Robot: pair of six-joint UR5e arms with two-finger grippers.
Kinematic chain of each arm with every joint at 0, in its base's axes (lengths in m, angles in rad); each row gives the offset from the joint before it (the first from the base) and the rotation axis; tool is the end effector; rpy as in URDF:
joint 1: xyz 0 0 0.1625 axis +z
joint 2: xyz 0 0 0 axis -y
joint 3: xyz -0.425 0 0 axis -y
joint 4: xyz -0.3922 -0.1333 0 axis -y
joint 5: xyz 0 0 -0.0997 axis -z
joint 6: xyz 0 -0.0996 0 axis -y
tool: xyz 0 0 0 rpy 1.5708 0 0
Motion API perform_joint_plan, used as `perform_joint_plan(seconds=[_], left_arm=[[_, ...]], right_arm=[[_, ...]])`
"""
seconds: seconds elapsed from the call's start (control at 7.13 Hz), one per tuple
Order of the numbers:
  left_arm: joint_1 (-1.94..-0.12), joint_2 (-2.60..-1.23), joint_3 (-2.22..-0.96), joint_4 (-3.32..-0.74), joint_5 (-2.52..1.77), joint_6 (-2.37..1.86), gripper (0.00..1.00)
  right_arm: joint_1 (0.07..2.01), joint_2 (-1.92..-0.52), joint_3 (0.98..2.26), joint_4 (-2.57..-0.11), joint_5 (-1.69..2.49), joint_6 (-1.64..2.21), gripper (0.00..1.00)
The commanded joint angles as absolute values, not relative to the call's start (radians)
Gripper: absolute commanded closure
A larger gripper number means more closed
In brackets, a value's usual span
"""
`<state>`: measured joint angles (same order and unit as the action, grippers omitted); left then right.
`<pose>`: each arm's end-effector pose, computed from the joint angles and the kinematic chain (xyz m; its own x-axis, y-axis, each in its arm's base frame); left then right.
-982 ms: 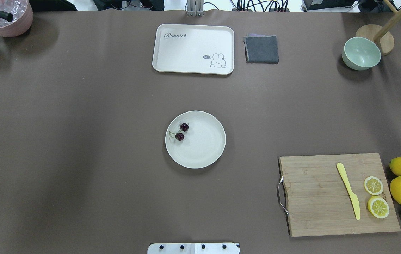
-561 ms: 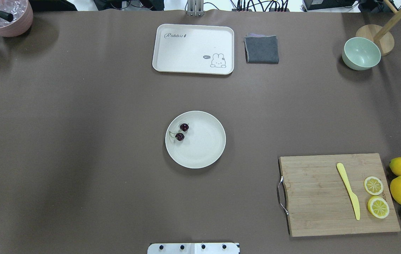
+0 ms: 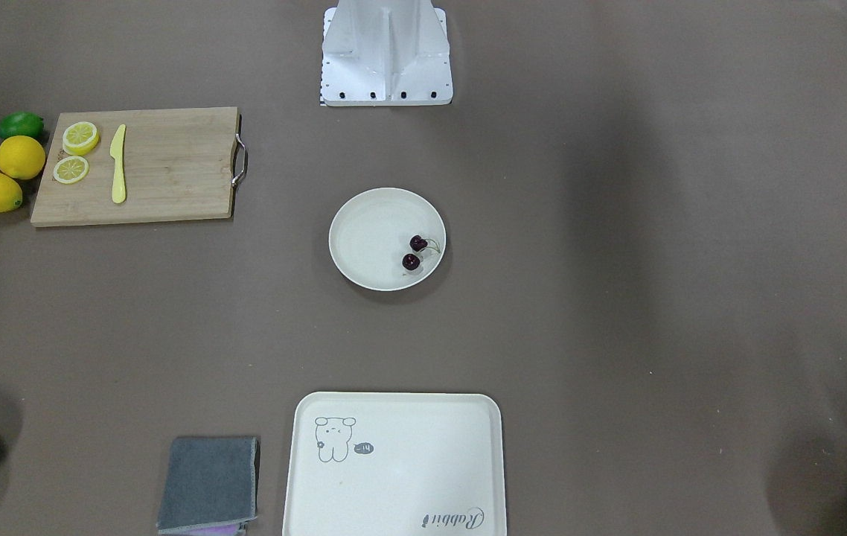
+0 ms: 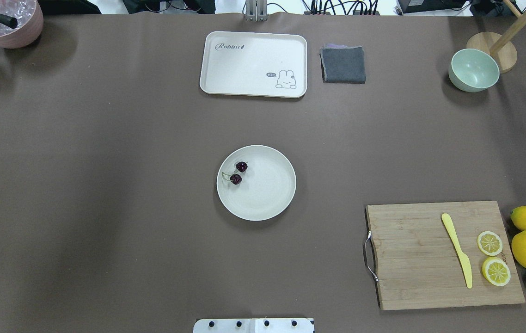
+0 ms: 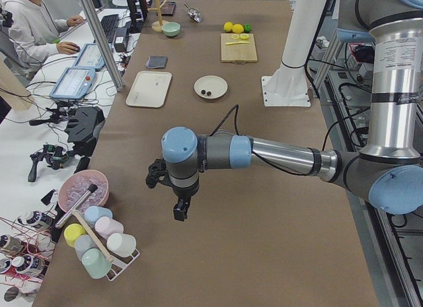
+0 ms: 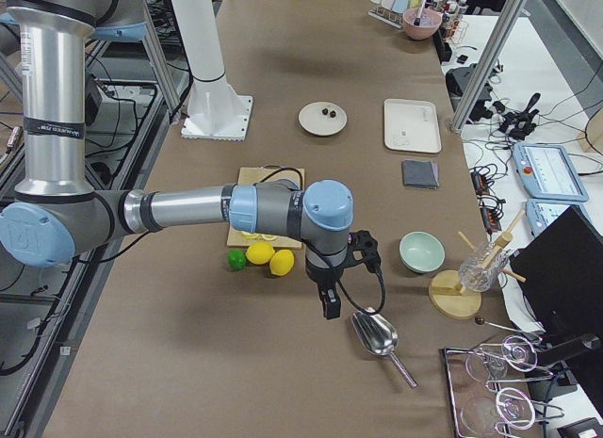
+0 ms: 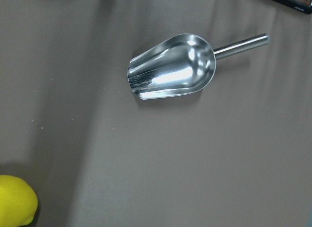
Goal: Place red cherry on plate
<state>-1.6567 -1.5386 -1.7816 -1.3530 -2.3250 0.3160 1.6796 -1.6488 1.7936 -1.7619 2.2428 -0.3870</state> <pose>-0.1051 -0.4617 0.5940 0.7146 0.2245 -0.6625 -0.1435 0.9740 0.1754 0.1198 -0.4406 0.6121 0.7585 -0.2696 0.5934 0.1920 0.9625 0.1918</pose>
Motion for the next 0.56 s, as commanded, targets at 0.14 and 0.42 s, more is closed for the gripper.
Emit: perform_joint_plan(seconds=[0.14, 0.42], left_arm=[[-1.657, -1.539, -1.782, -1.354, -2.326, 0.316, 0.02], [-1.657, -1.539, -1.782, -1.355, -2.326, 0.316, 0.02]], right_arm=[[1.68, -1.661, 1.776, -1.761, 2.261, -0.388, 0.0], [1.68, -1.652, 1.764, -1.759, 2.25, -0.391, 0.0]])
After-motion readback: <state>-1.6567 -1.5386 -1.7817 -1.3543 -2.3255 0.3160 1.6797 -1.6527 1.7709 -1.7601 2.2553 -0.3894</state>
